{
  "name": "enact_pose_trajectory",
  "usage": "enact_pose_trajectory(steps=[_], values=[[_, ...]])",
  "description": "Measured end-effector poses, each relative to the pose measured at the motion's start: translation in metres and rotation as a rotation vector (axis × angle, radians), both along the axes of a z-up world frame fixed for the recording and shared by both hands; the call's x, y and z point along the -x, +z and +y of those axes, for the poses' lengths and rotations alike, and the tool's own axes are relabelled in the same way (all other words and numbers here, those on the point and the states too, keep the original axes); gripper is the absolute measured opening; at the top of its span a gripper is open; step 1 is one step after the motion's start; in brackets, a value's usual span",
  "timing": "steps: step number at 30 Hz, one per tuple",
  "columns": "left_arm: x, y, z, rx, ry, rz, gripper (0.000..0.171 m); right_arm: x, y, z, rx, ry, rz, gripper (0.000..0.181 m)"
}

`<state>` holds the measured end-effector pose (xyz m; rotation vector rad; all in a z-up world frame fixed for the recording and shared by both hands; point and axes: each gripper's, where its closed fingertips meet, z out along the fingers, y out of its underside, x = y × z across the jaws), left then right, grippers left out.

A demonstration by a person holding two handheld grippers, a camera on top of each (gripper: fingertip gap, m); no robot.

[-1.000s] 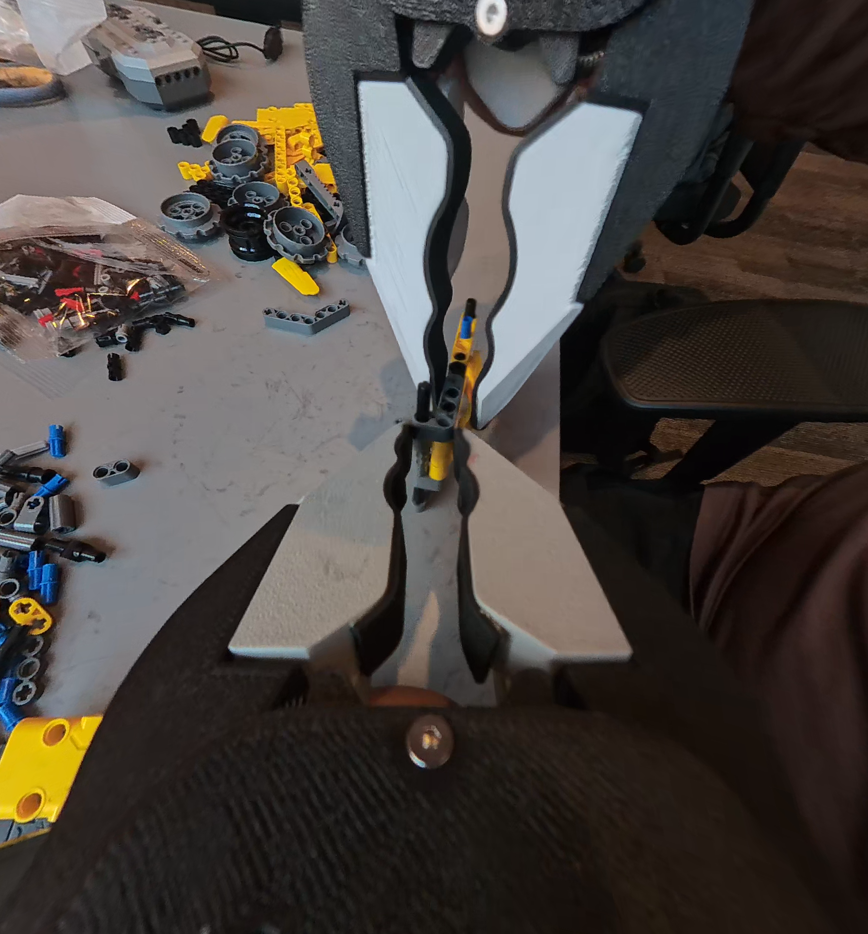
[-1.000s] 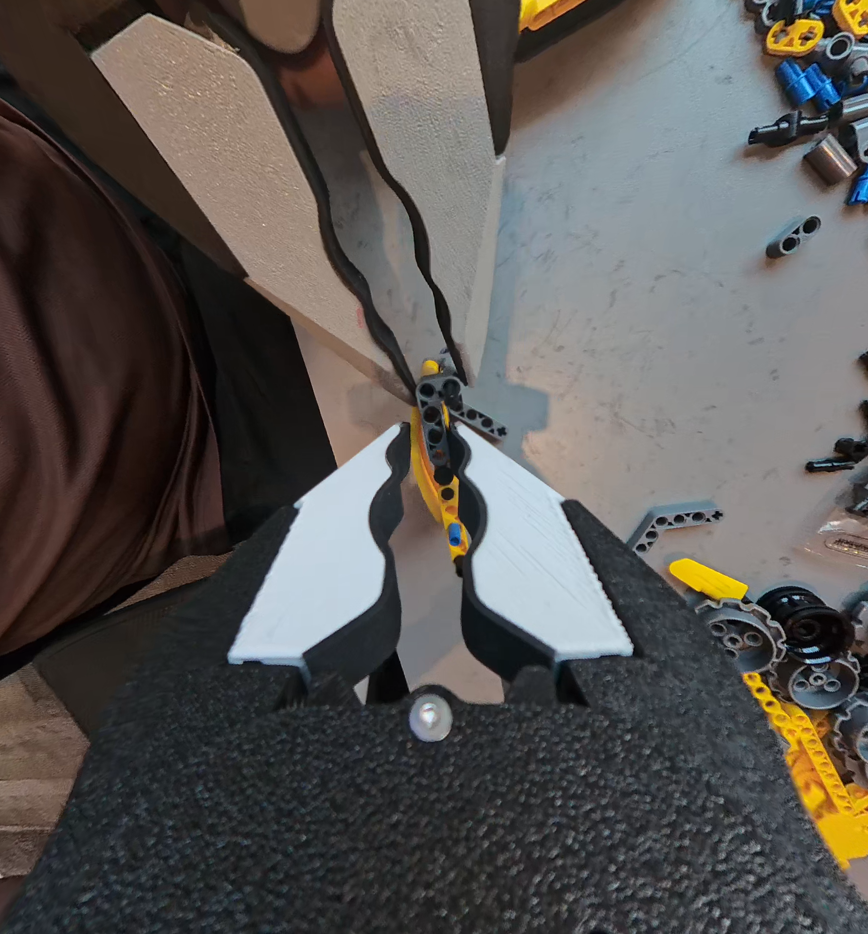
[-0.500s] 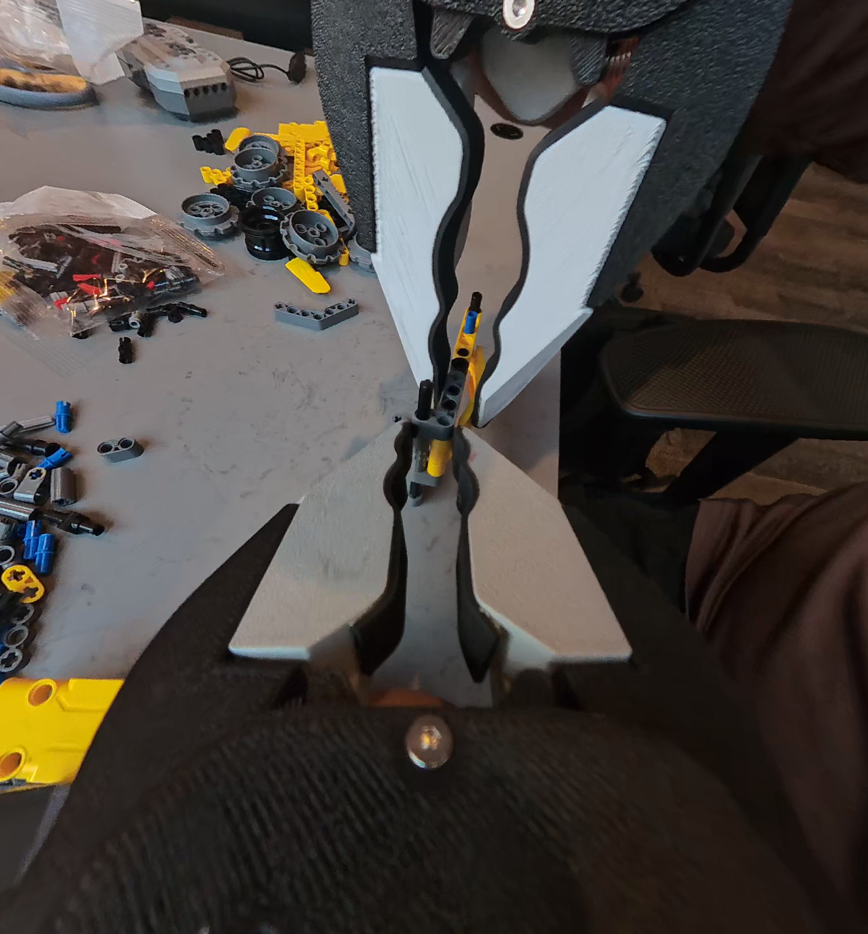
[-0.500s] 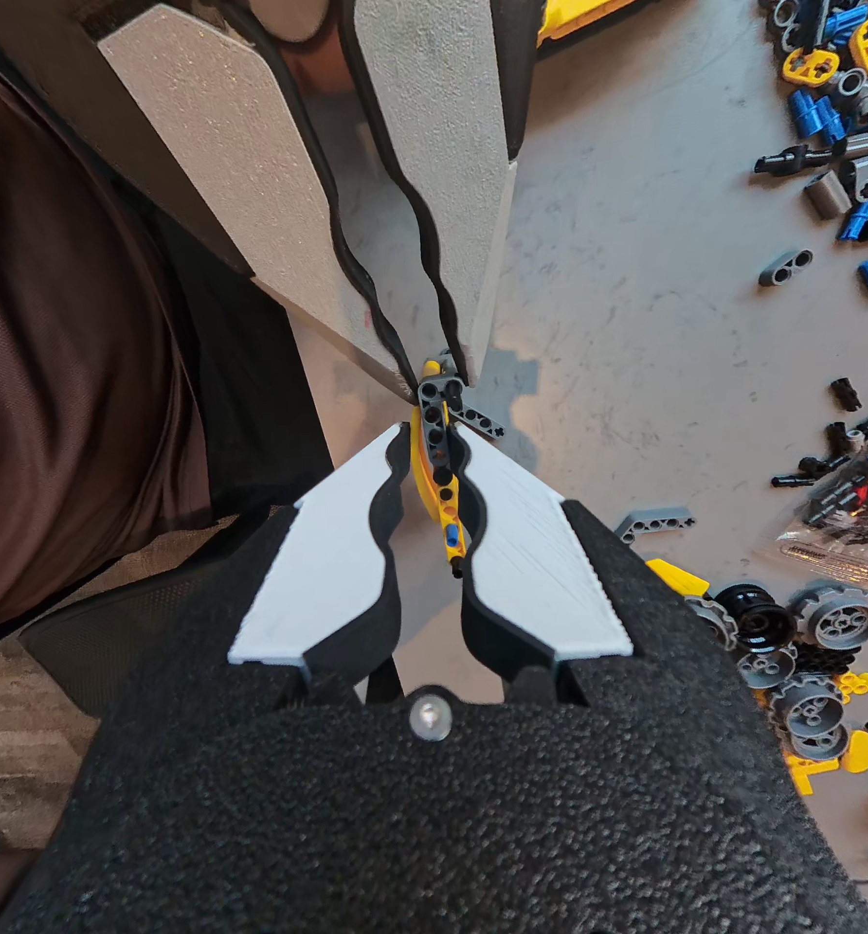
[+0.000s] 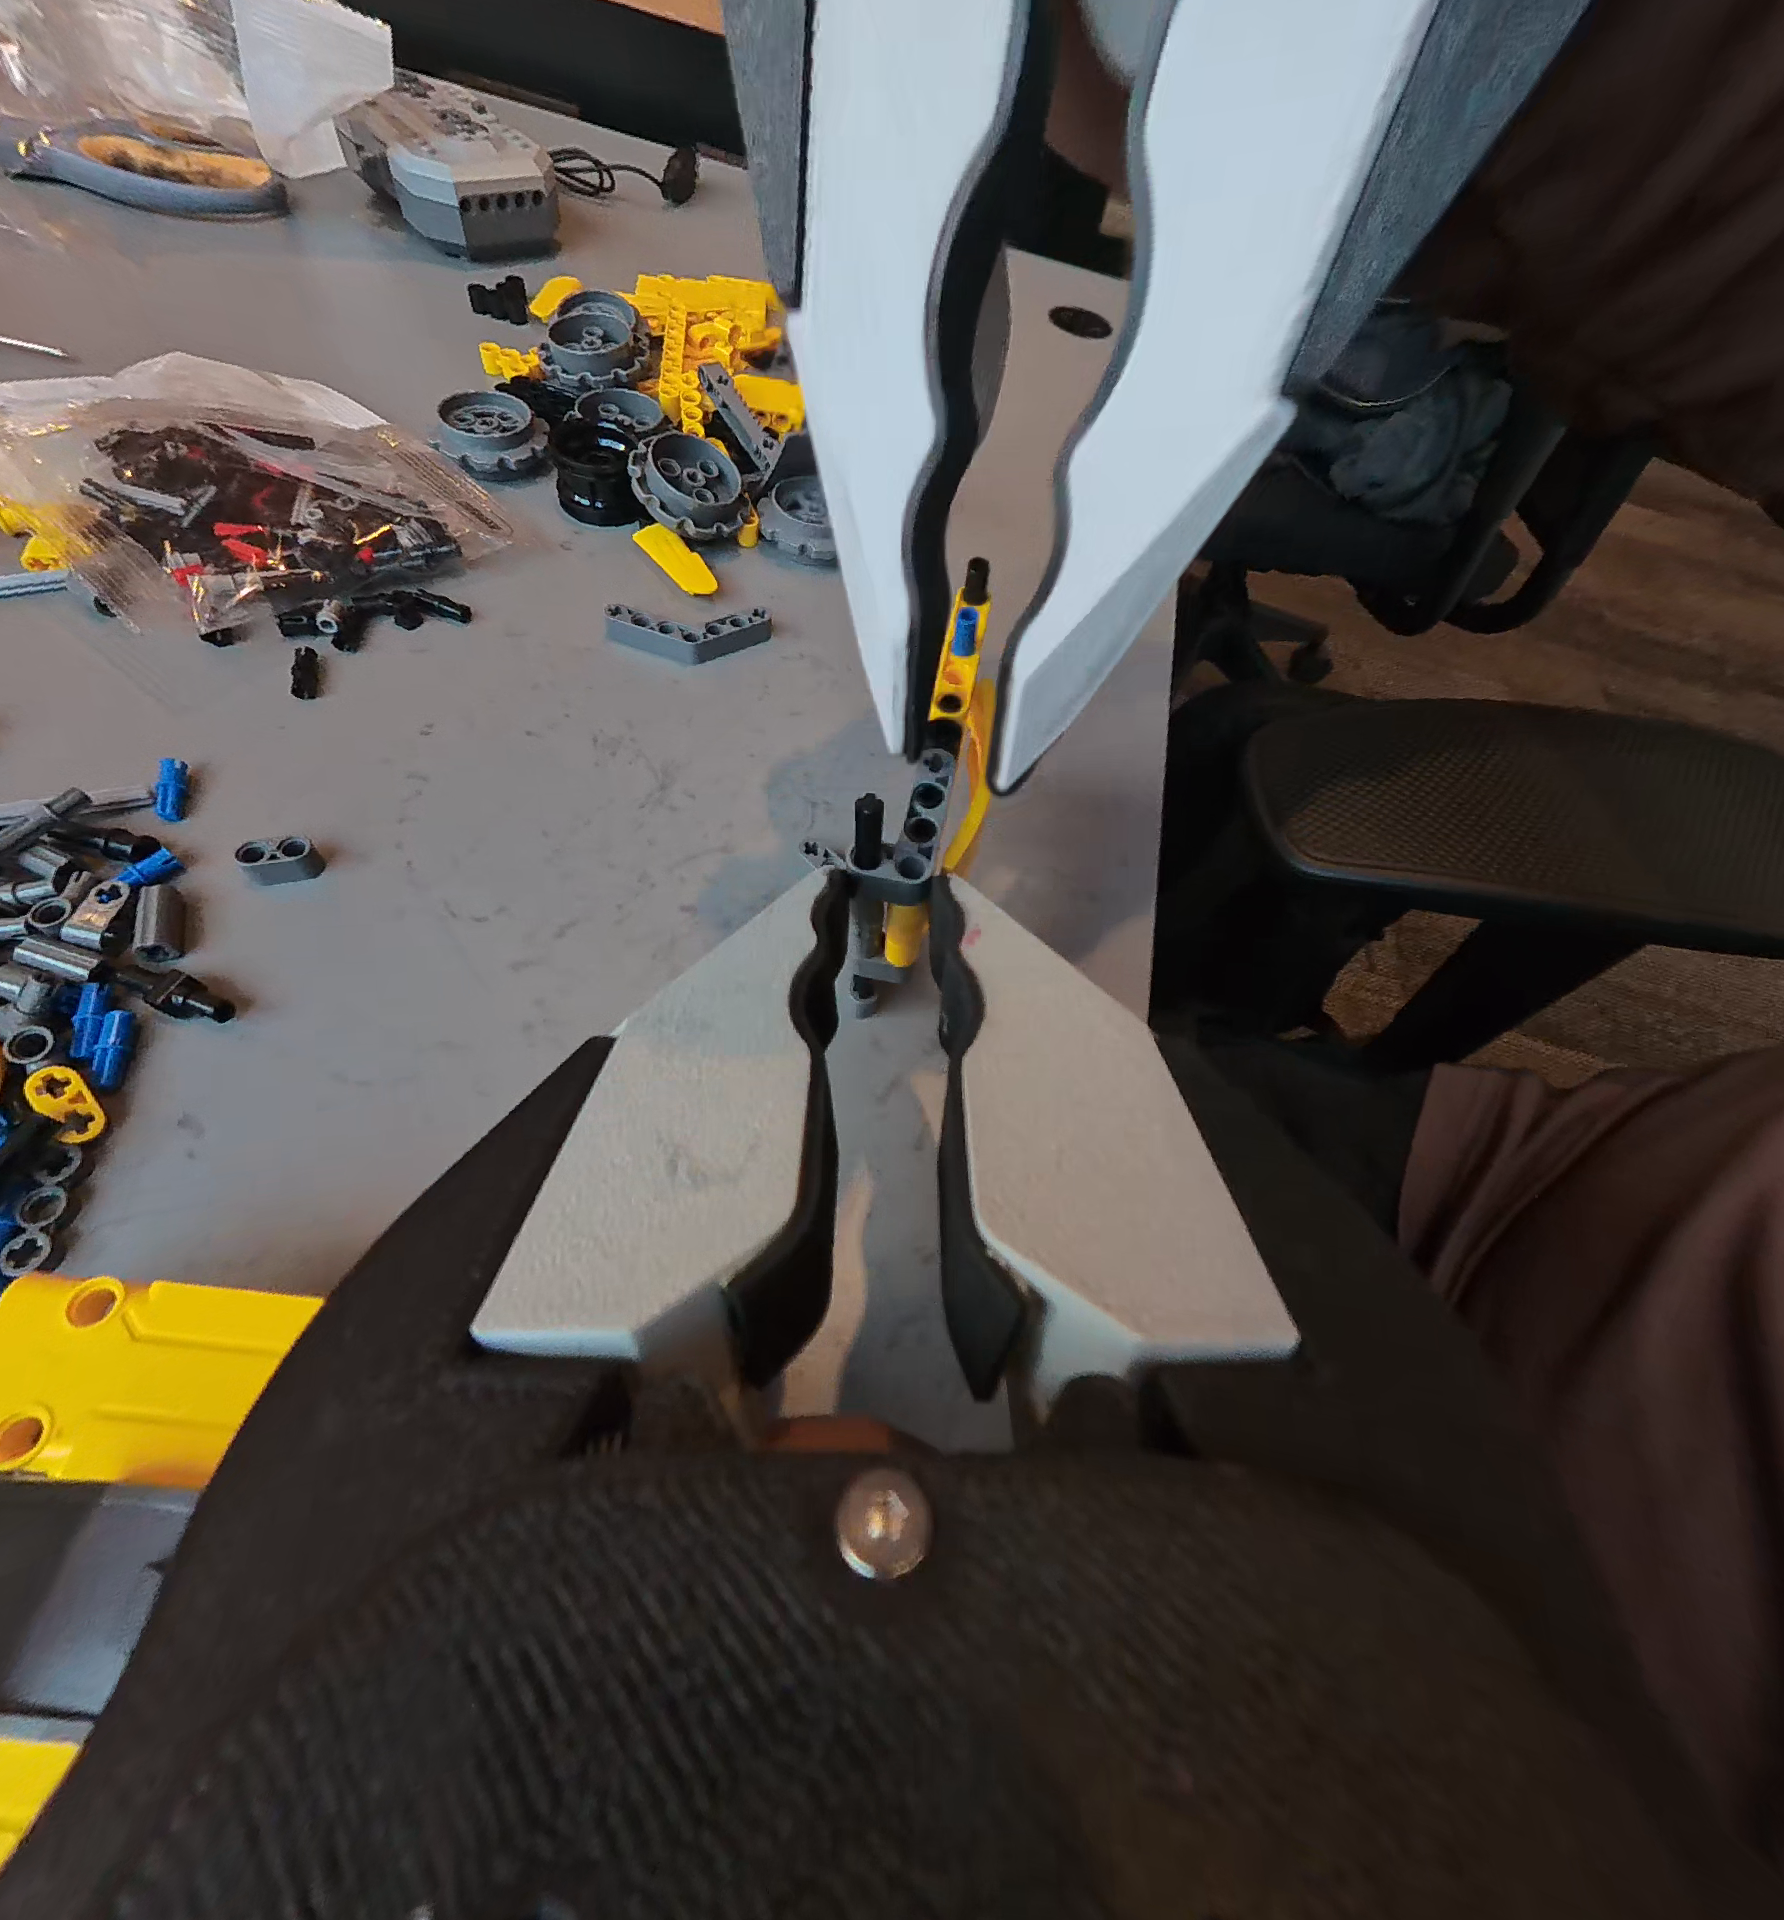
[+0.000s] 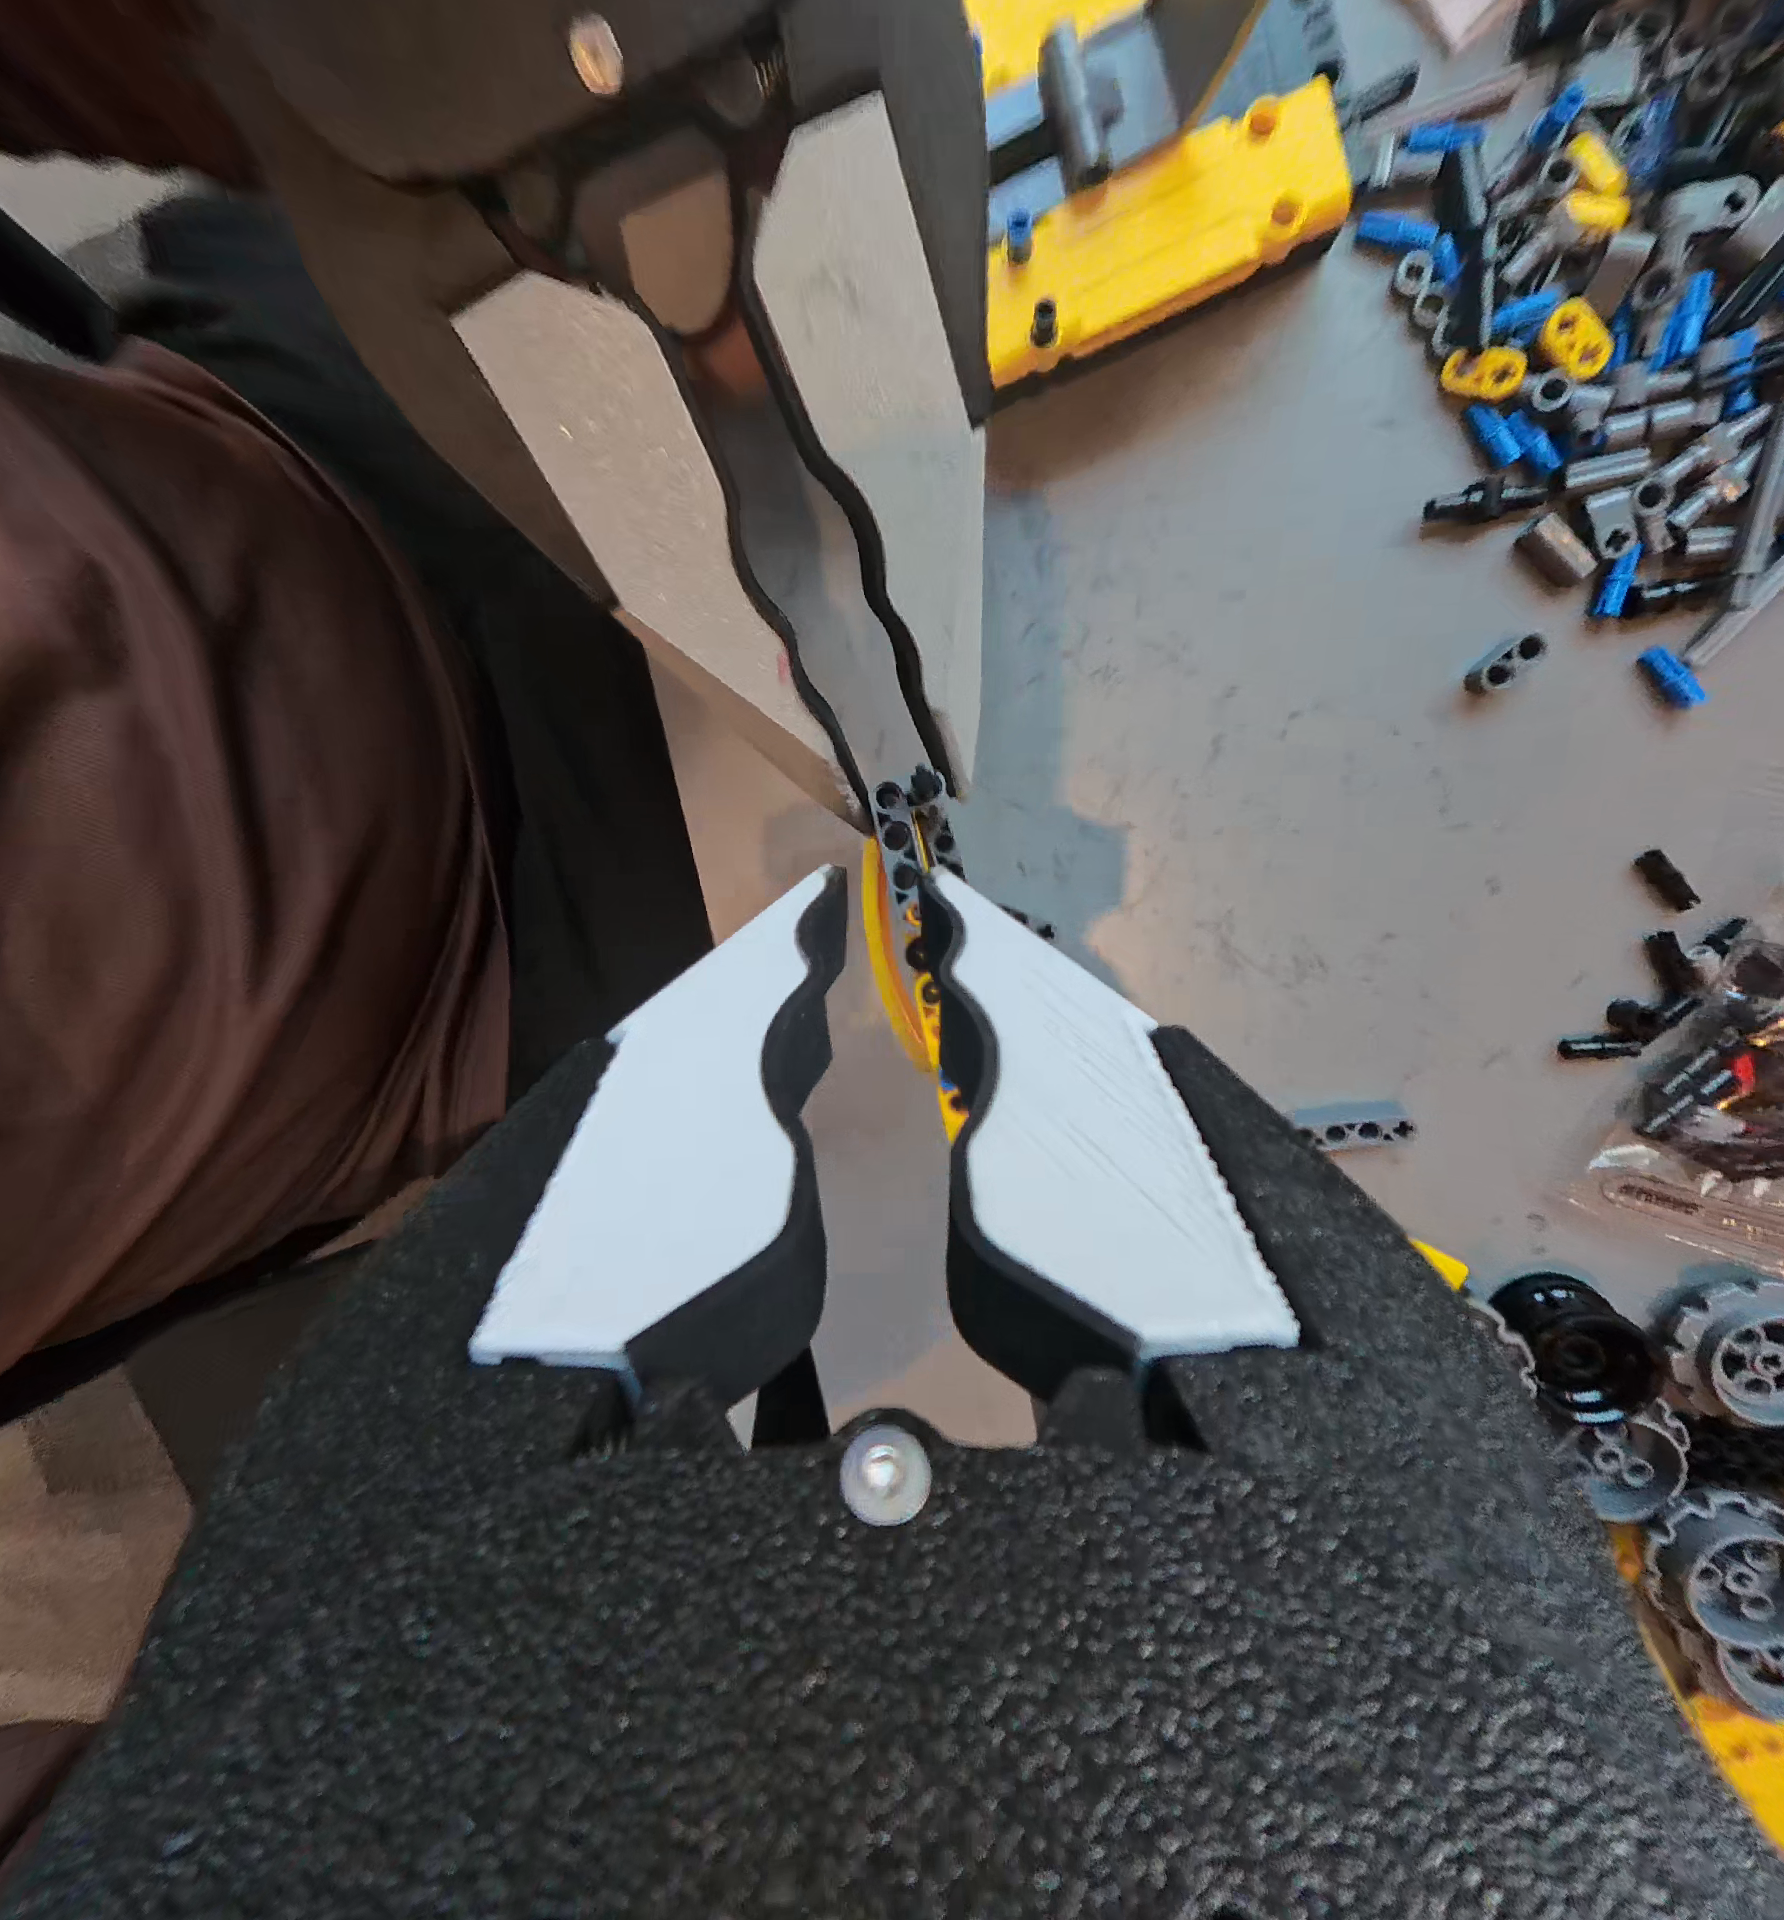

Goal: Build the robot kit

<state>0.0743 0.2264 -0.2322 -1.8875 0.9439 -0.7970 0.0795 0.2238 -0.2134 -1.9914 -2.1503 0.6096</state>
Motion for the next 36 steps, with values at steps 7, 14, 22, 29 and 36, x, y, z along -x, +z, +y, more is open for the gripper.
enact_pose_trajectory(steps=[7, 14, 22, 29, 36], values=[[-0.001, 0.0, 0.001, -0.005, 0.0, -0.009, 0.012, 0.011, -0.002, 0.002, -0.012, 0.017, 0.059, 0.01], [-0.002, 0.0, 0.002, -0.008, -0.004, 0.0, 0.012, 0.014, -0.01, 0.003, -0.025, 0.039, 0.076, 0.009], [-0.002, 0.0, 0.002, -0.004, -0.007, 0.012, 0.012, 0.015, -0.011, 0.005, -0.006, 0.05, 0.078, 0.004], [-0.004, 0.0, 0.003, -0.008, -0.009, 0.026, 0.012, 0.013, -0.011, 0.006, -0.027, 0.037, 0.119, 0.002], [-0.004, -0.007, -0.001, -0.048, -0.053, 0.095, 0.012, 0.012, -0.017, 0.002, -0.15, 0.058, 0.135, 0.002]])
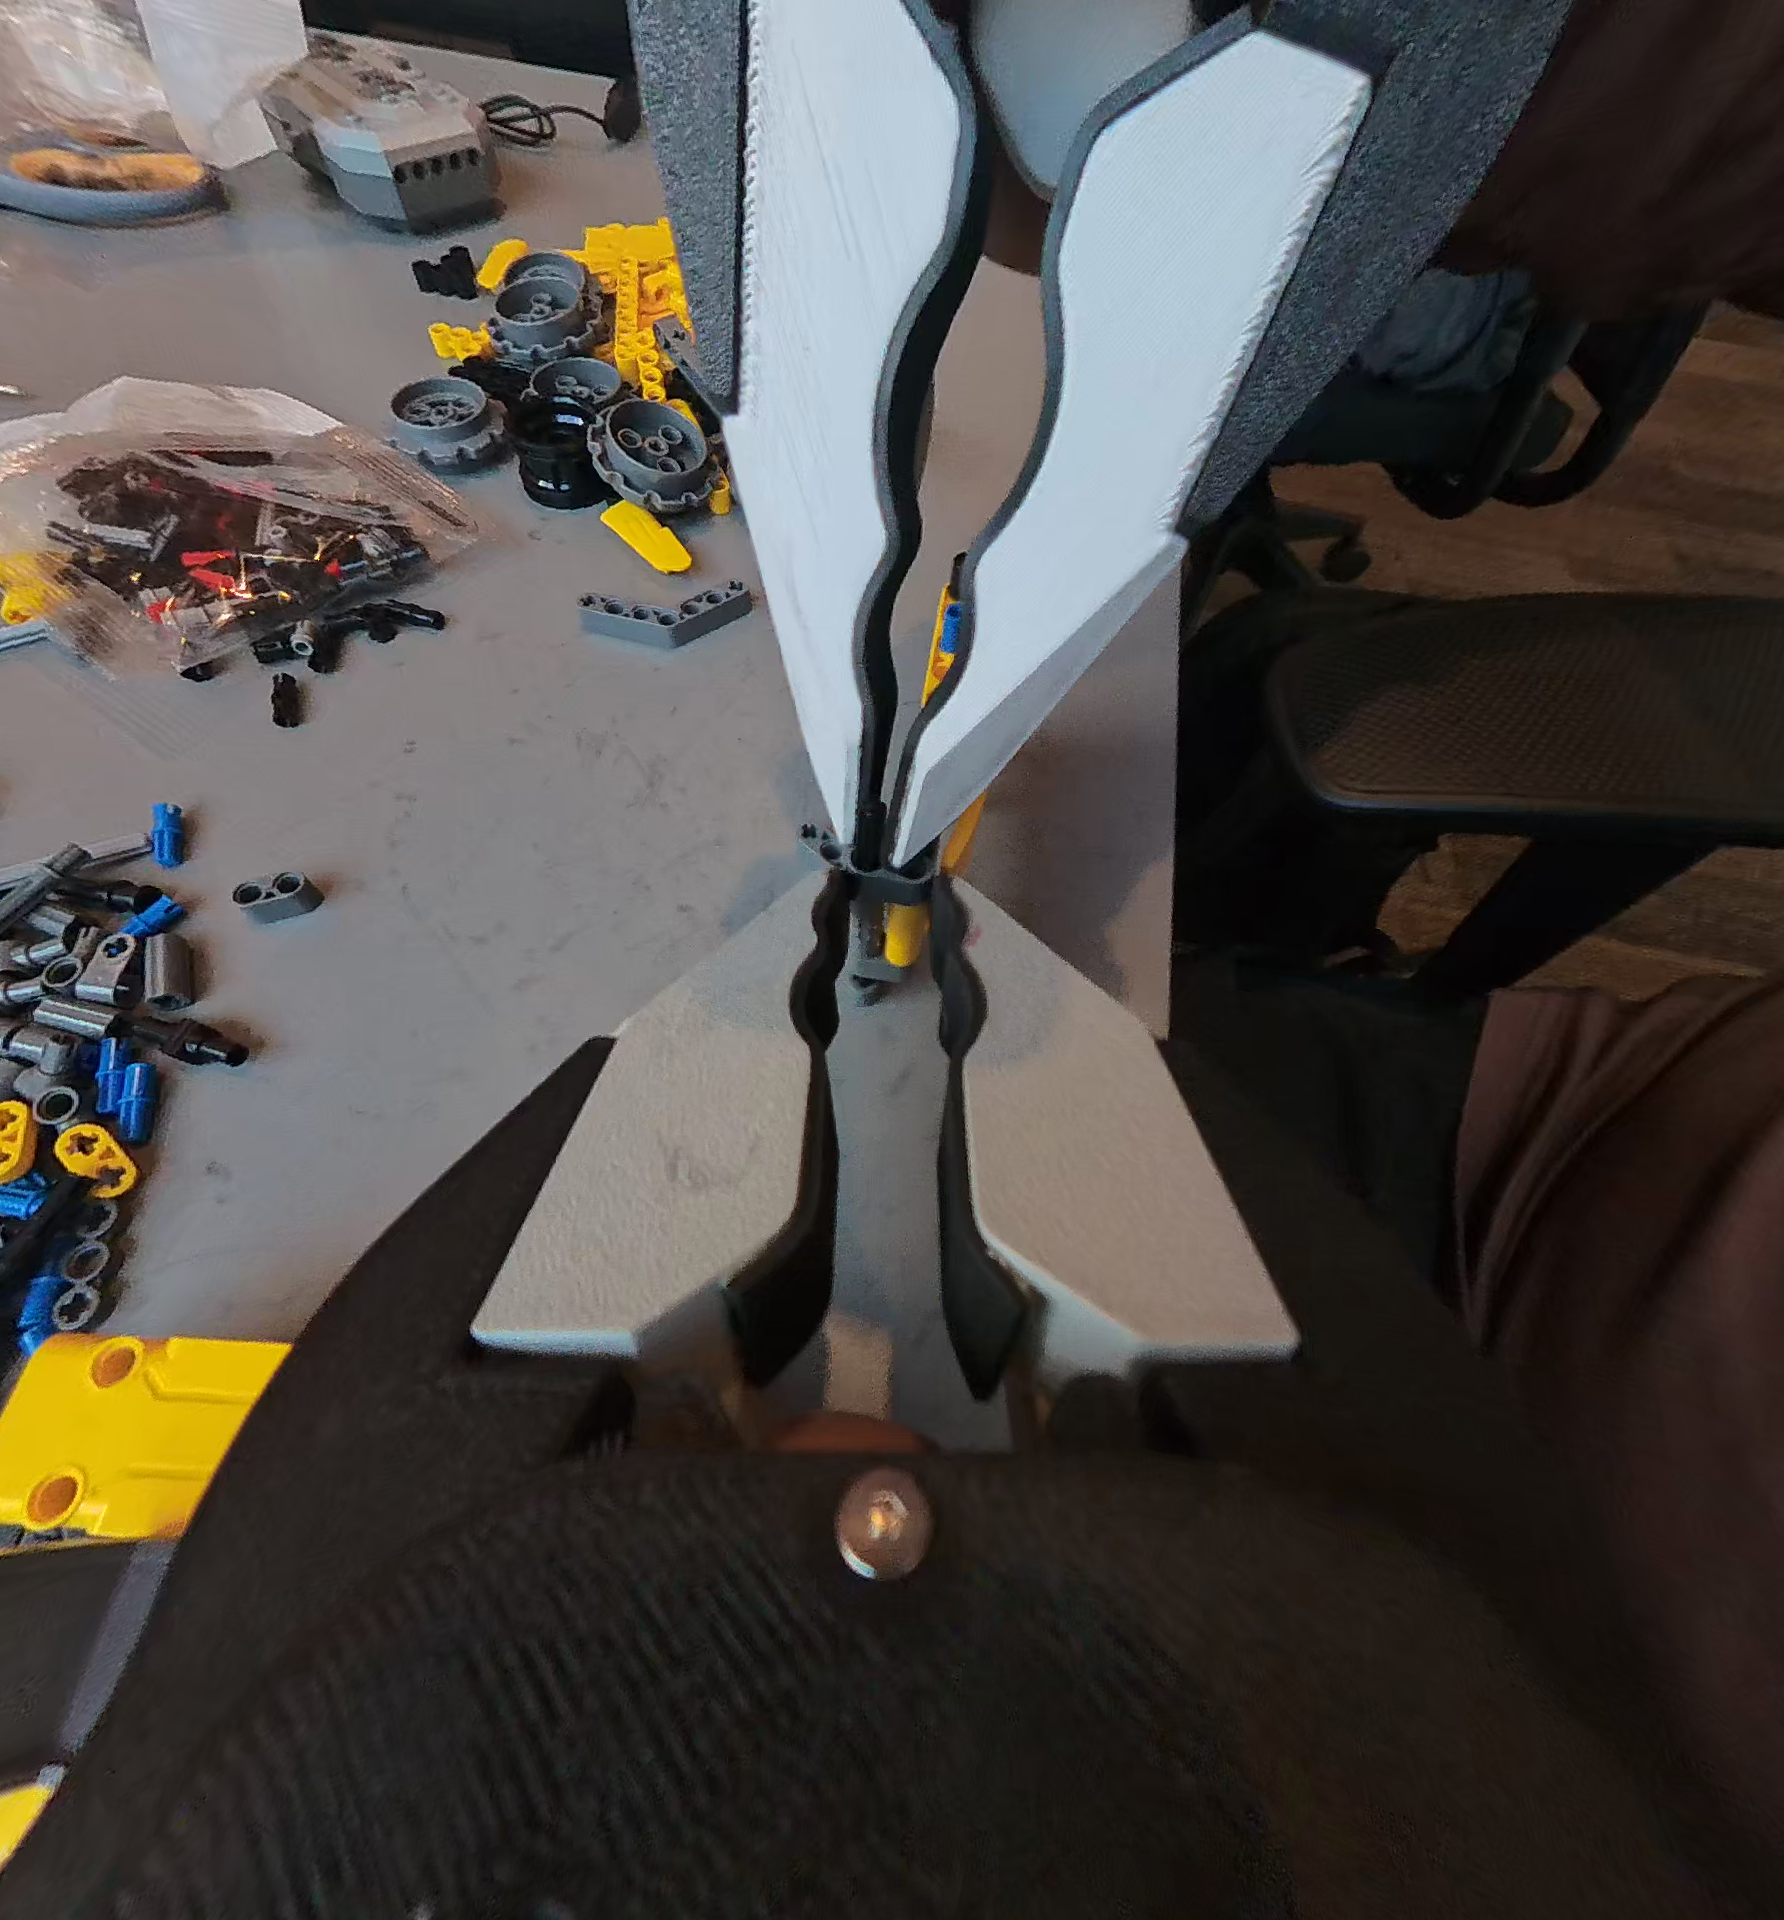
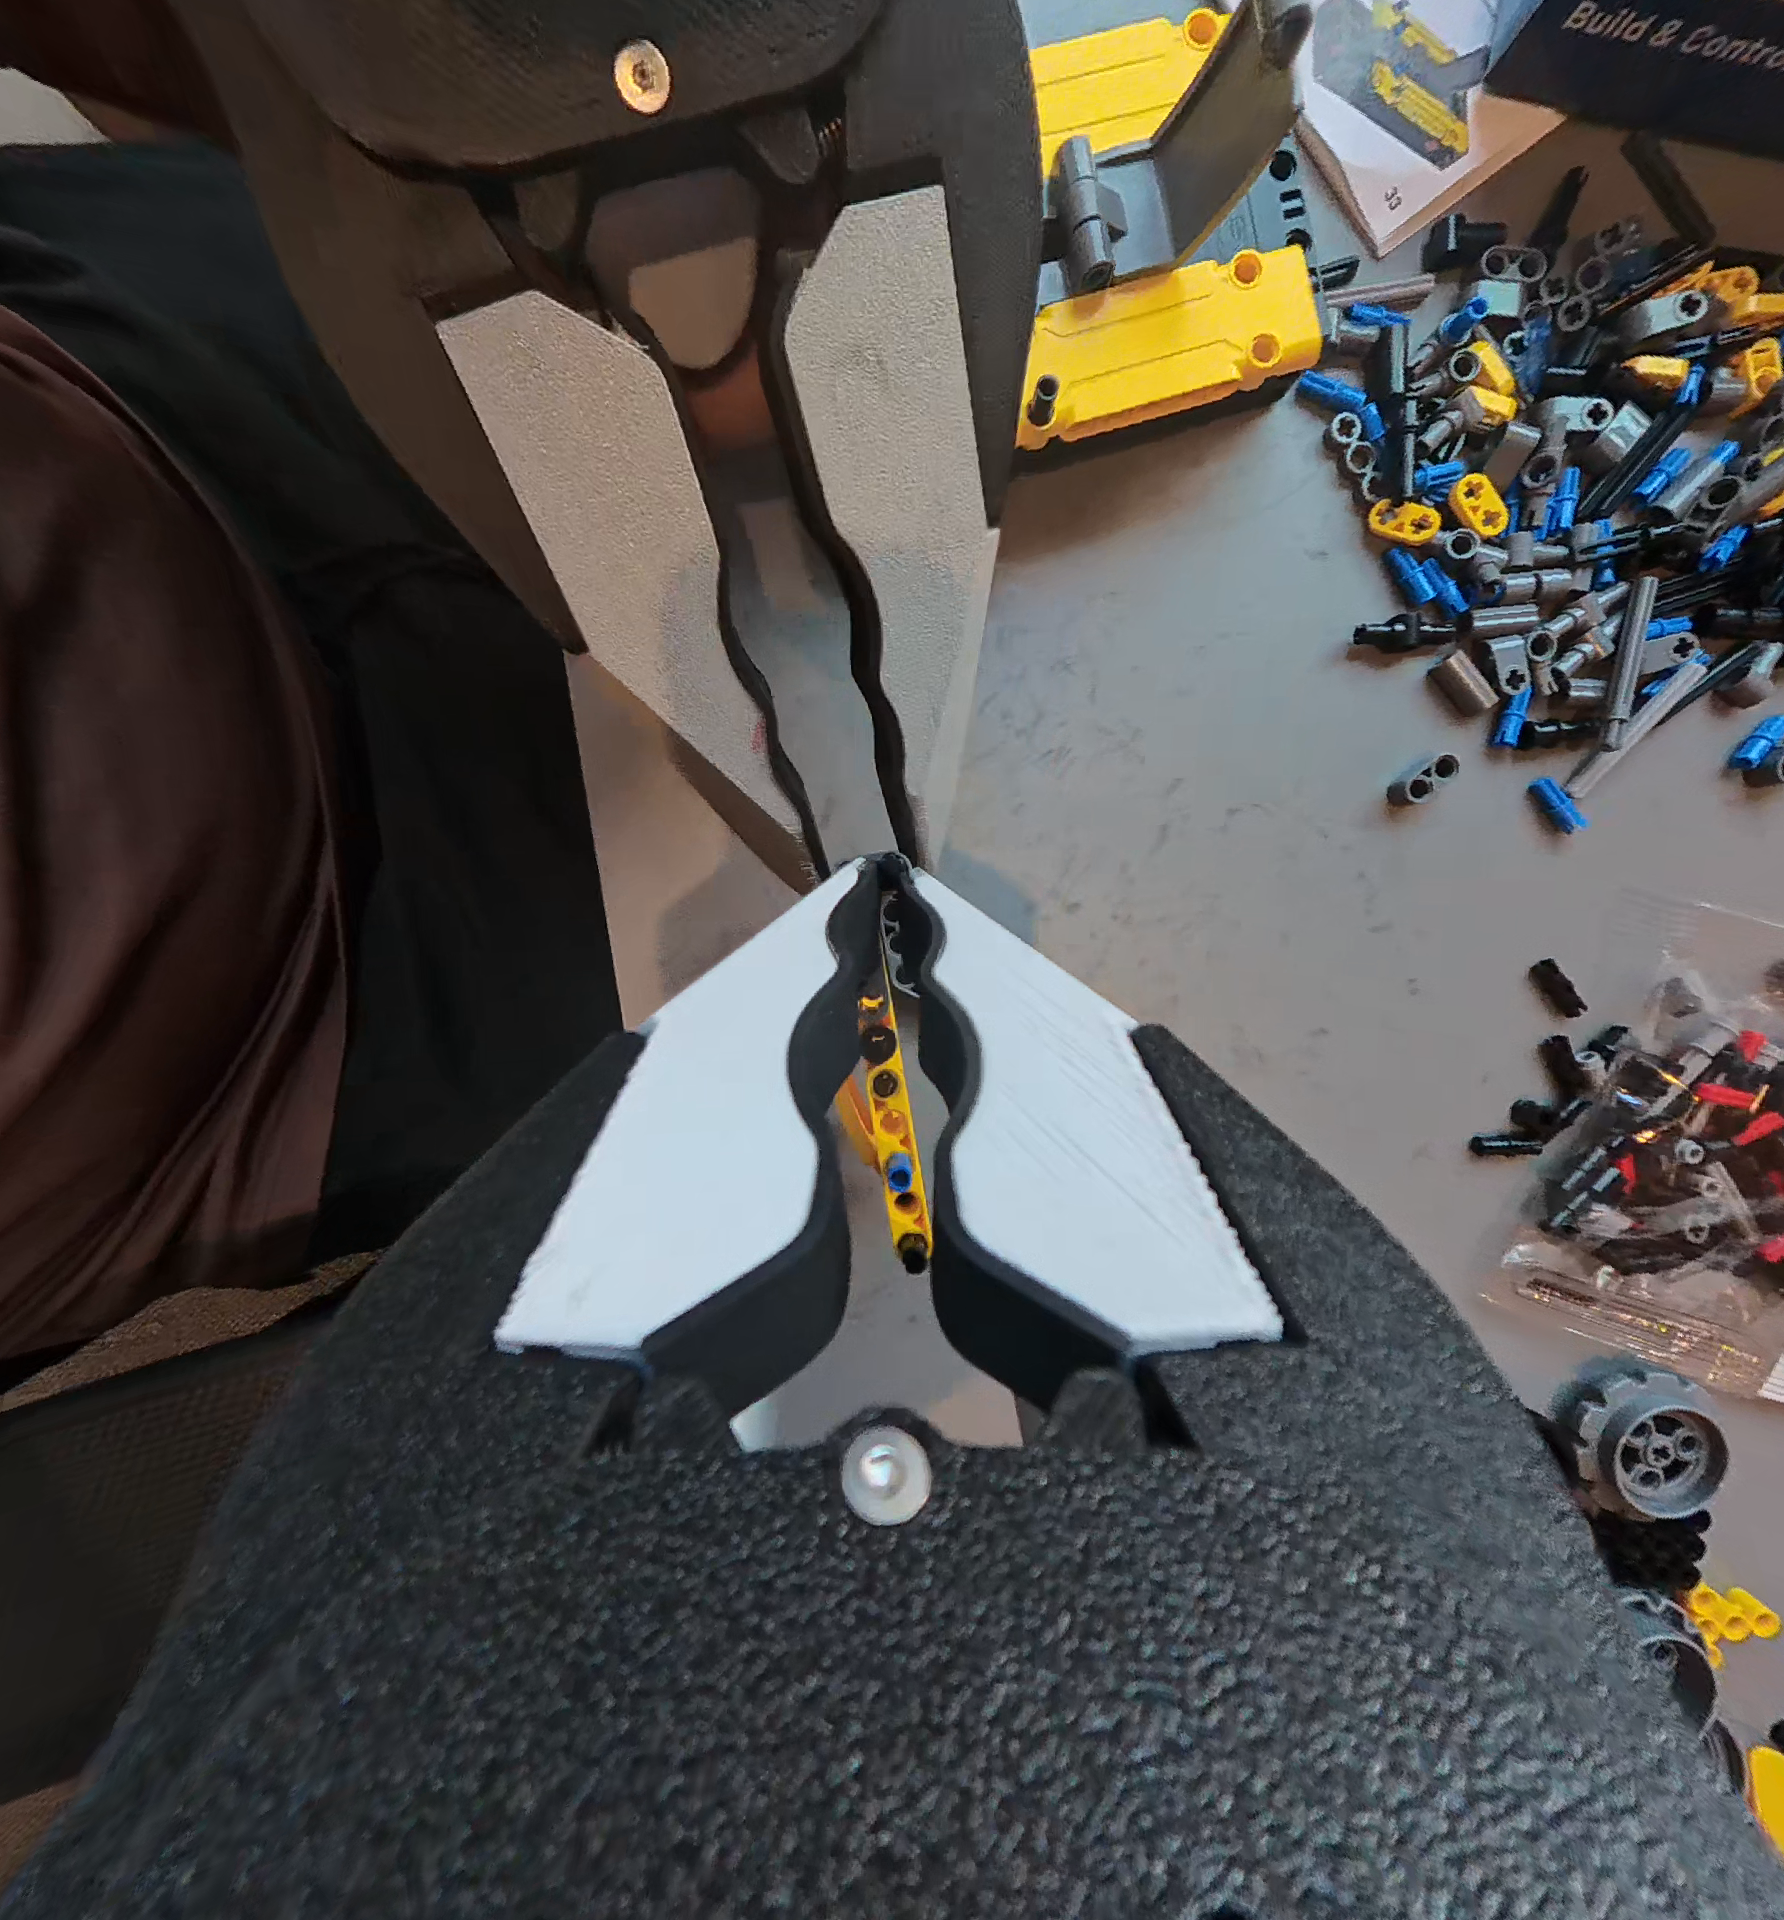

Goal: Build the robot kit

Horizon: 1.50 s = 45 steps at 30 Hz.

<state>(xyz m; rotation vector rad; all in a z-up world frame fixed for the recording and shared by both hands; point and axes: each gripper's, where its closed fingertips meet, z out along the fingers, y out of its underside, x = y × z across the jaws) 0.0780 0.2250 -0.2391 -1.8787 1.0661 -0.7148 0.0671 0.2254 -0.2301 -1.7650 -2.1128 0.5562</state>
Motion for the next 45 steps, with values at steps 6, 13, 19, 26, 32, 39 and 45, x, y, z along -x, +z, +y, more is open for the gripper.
enact_pose_trajectory(steps=[6, 13, 19, 26, 32, 39, 45], values=[[0.0, 0.0, 0.002, 0.017, 0.018, 0.007, 0.012, -0.001, -0.001, 0.002, 0.086, -0.056, 0.043, 0.002], [0.002, -0.001, 0.003, 0.032, 0.044, -0.041, 0.012, 0.002, -0.001, 0.003, 0.059, -0.041, 0.041, 0.002], [0.005, 0.0, 0.005, 0.061, 0.083, -0.065, 0.012, 0.006, 0.001, 0.006, 0.094, -0.112, 0.072, 0.005], [0.009, 0.0, 0.014, 0.154, 0.214, -0.098, 0.012, -0.023, 0.022, 0.025, 0.131, -0.312, 0.268, 0.057], [0.017, -0.002, 0.025, 0.357, 0.368, -0.281, 0.012, -0.045, 0.011, 0.036, 0.222, -0.466, 0.384, 0.058], [0.019, -0.005, 0.026, 0.47, 0.457, -0.37, 0.012, -0.047, -0.017, 0.036, 0.078, -0.453, 0.323, 0.062], [0.023, -0.017, 0.019, 0.486, 0.504, -0.289, 0.016, -0.049, -0.037, 0.031, -0.006, -0.412, 0.235, 0.069]])
